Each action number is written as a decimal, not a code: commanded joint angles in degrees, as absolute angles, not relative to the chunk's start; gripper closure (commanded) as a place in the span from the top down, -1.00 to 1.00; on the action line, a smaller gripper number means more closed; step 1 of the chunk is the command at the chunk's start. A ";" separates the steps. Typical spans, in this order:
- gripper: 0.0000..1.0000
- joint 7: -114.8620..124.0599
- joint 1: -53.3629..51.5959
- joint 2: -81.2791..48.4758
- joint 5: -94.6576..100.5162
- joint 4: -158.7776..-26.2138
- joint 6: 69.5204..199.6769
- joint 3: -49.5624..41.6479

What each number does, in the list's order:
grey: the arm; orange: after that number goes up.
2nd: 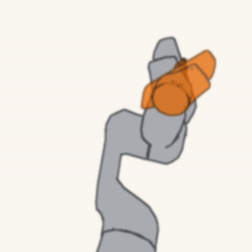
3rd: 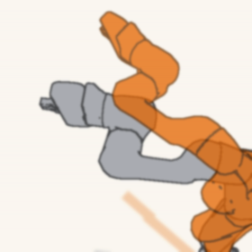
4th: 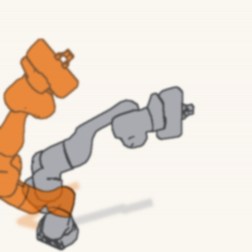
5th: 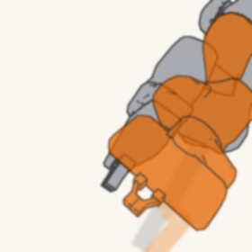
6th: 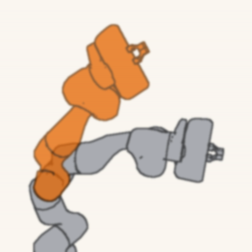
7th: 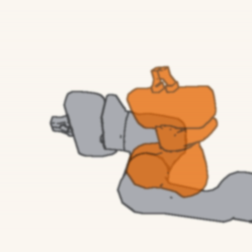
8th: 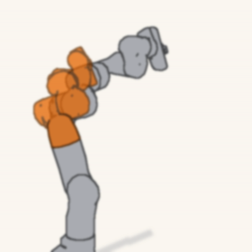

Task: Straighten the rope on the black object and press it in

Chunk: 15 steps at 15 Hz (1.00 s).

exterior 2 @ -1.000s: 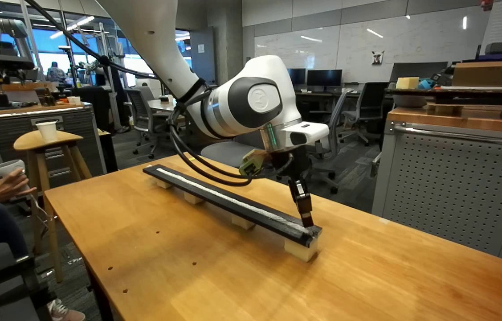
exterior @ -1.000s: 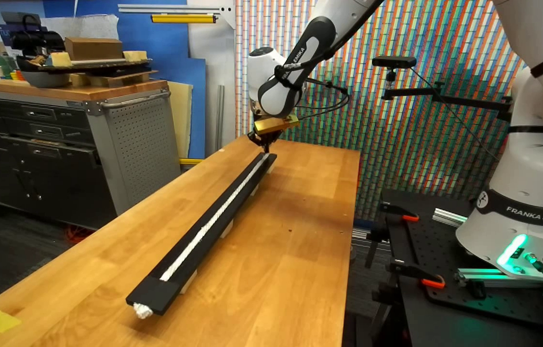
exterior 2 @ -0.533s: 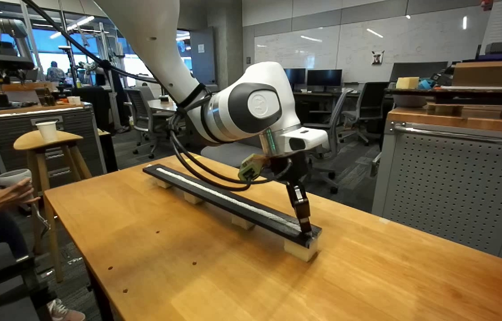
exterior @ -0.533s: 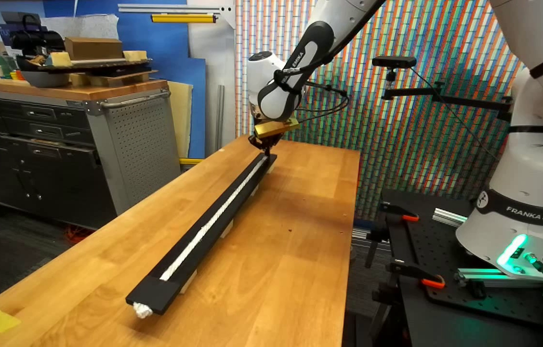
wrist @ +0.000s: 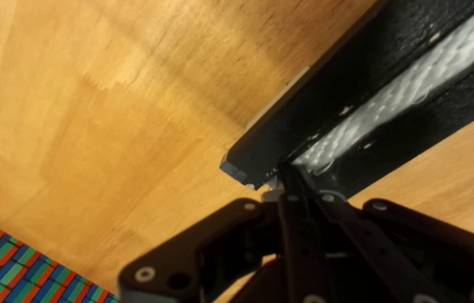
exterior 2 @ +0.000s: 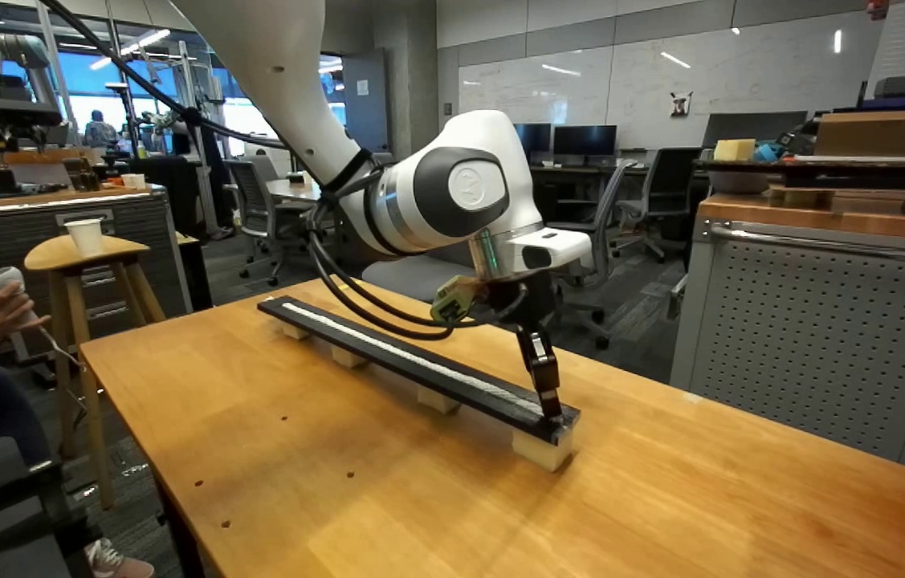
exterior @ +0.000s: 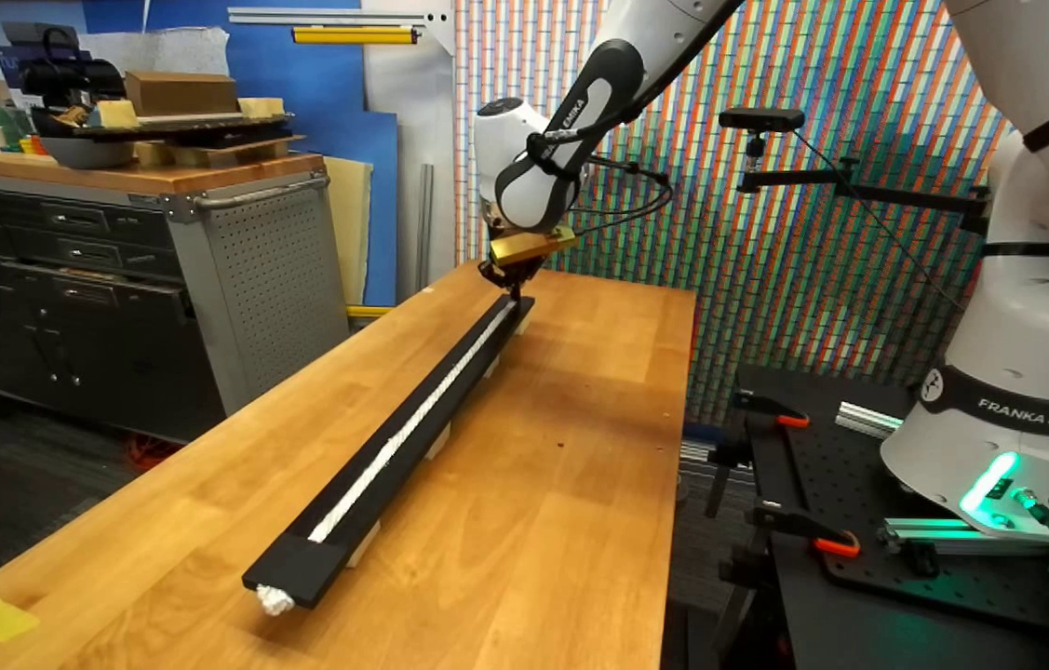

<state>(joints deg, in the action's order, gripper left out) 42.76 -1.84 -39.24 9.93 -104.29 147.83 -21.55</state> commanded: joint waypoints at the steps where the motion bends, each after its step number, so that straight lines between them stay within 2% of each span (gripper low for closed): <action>1: -1.00 43.87 -3.78 -37.30 10.93 -106.27 150.13 -22.24; 15: -1.00 47.05 -11.04 -30.13 15.66 -114.14 150.16 -23.31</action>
